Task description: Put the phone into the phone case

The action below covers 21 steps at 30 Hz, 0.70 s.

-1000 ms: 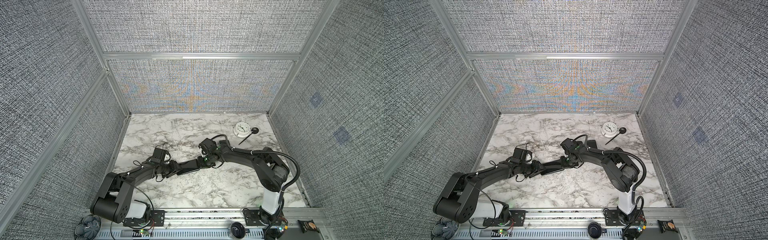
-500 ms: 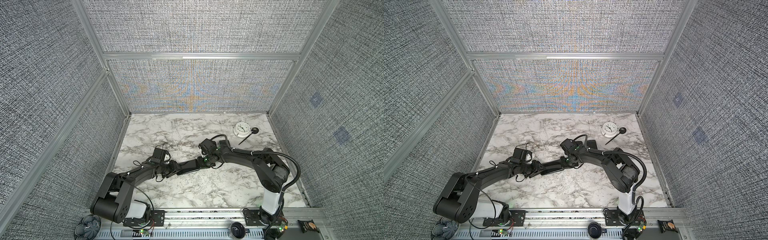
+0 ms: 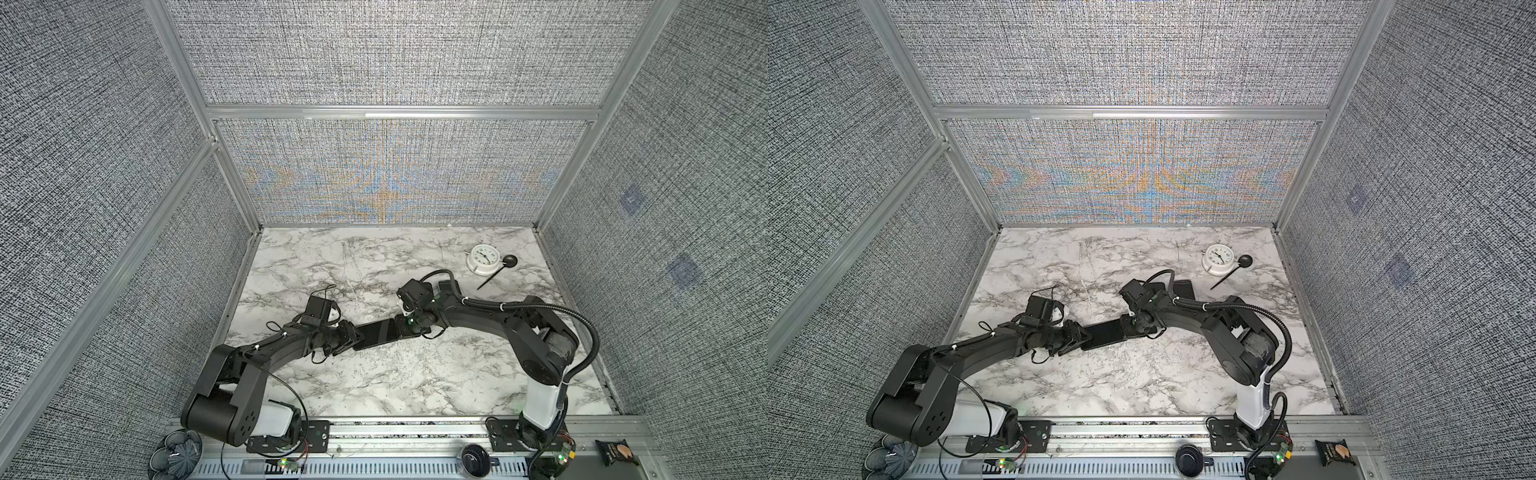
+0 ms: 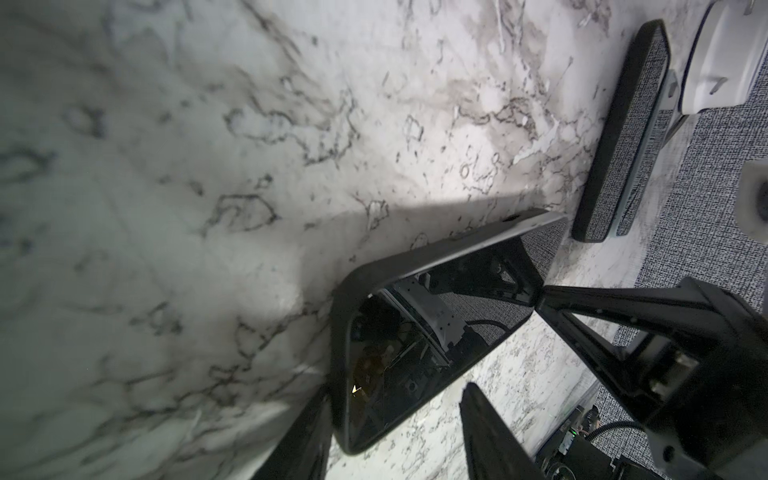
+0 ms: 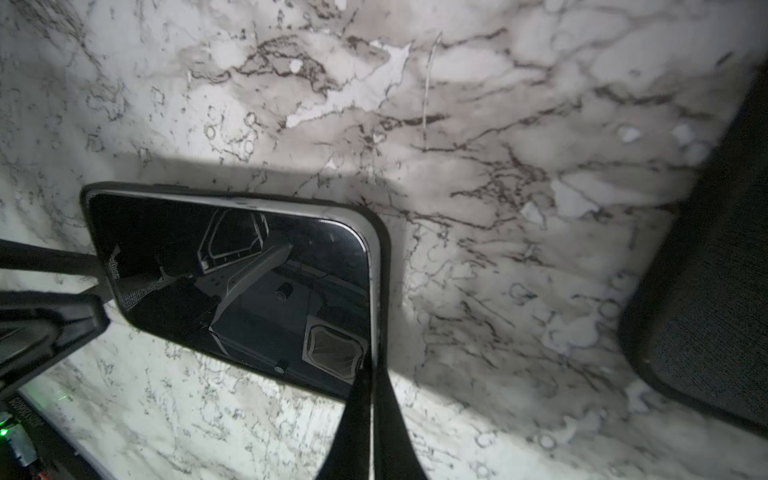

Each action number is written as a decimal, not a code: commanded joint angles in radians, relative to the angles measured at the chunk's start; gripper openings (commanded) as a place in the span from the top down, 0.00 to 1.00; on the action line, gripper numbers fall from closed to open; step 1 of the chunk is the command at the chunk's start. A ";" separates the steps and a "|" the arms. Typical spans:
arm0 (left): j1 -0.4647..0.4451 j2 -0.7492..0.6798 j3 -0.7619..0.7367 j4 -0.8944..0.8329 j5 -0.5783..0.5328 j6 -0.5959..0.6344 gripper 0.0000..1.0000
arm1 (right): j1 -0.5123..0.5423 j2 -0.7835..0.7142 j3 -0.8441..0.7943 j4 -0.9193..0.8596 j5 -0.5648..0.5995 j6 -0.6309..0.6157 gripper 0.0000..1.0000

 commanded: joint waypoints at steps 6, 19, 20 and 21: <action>-0.002 -0.004 -0.006 -0.046 -0.043 0.014 0.48 | 0.019 -0.026 0.009 -0.071 -0.045 -0.017 0.92; -0.023 -0.176 -0.070 -0.117 -0.078 -0.025 0.31 | -0.020 0.004 0.165 -0.088 -0.021 -0.195 0.68; -0.036 -0.182 -0.079 -0.101 -0.076 -0.040 0.31 | -0.024 0.023 0.189 -0.080 -0.032 -0.210 0.66; -0.048 -0.184 -0.083 -0.089 -0.075 -0.052 0.31 | -0.027 0.046 0.211 -0.073 -0.042 -0.223 0.63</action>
